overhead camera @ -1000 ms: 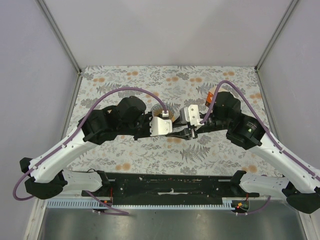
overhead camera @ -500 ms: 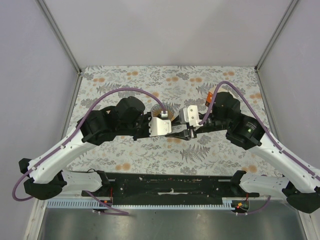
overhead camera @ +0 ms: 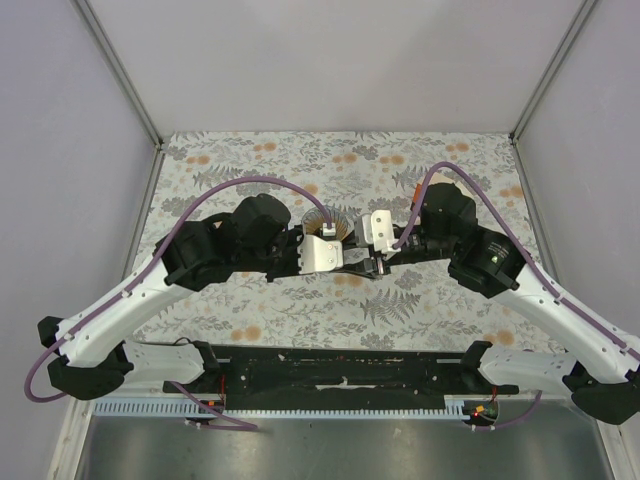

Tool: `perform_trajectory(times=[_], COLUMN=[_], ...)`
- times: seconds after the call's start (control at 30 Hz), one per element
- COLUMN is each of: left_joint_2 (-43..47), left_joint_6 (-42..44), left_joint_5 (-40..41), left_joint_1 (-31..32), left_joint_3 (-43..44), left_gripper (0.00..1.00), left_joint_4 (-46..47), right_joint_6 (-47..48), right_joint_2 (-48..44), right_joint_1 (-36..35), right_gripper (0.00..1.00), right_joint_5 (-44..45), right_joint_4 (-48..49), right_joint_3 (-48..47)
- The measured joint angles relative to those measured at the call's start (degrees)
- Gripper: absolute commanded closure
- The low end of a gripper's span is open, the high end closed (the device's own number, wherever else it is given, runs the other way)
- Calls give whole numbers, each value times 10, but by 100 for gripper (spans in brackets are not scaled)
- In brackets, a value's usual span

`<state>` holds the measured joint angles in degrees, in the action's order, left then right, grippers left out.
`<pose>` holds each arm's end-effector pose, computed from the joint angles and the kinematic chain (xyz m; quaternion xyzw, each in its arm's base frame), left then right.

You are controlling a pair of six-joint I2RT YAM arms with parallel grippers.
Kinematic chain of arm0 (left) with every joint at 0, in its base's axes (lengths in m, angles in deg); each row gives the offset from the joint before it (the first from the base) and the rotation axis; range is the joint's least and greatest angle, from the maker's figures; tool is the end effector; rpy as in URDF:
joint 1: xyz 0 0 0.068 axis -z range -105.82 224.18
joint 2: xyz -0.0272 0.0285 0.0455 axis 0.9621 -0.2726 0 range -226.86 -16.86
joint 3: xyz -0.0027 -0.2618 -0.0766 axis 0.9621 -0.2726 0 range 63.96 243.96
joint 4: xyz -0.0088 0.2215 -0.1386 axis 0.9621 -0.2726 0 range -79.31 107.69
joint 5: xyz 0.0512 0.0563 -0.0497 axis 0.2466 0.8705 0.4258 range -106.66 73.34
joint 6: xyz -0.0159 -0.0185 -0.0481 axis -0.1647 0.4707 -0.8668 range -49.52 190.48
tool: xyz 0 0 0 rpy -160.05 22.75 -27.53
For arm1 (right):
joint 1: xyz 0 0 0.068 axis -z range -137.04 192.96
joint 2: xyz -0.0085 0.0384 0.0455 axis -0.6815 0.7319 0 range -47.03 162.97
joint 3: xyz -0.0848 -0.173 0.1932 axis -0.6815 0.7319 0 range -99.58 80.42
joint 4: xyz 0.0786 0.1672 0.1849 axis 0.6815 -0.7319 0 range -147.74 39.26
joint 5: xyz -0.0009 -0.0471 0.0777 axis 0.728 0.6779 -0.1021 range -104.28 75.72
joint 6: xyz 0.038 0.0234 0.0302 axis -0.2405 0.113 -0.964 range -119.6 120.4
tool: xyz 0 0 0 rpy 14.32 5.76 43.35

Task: Place the coffee filter in the dripper

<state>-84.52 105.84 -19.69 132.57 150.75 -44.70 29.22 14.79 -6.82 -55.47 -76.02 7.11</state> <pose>0.1092 -0.1807 0.4195 0.6769 0.6197 -0.1028 0.3837 0.1249 0.1840 0.4299 -0.6345 0.4325 0.3773 0.5178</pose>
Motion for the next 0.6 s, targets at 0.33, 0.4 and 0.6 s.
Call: perform_trajectory(times=[0.33,0.4,0.6], left_joint_2=[0,0,0], left_joint_6=[0,0,0], left_joint_5=[0,0,0], left_joint_1=[0,0,0], left_joint_3=[0,0,0], left_gripper=[98,98,98], left_joint_4=[0,0,0], right_joint_6=[0,0,0], right_joint_2=[0,0,0], right_joint_1=[-1,-2,-3], right_gripper=[53,52,51], right_joint_5=[9,10,12], right_joint_4=[7,9,13], right_joint_3=[0,0,0])
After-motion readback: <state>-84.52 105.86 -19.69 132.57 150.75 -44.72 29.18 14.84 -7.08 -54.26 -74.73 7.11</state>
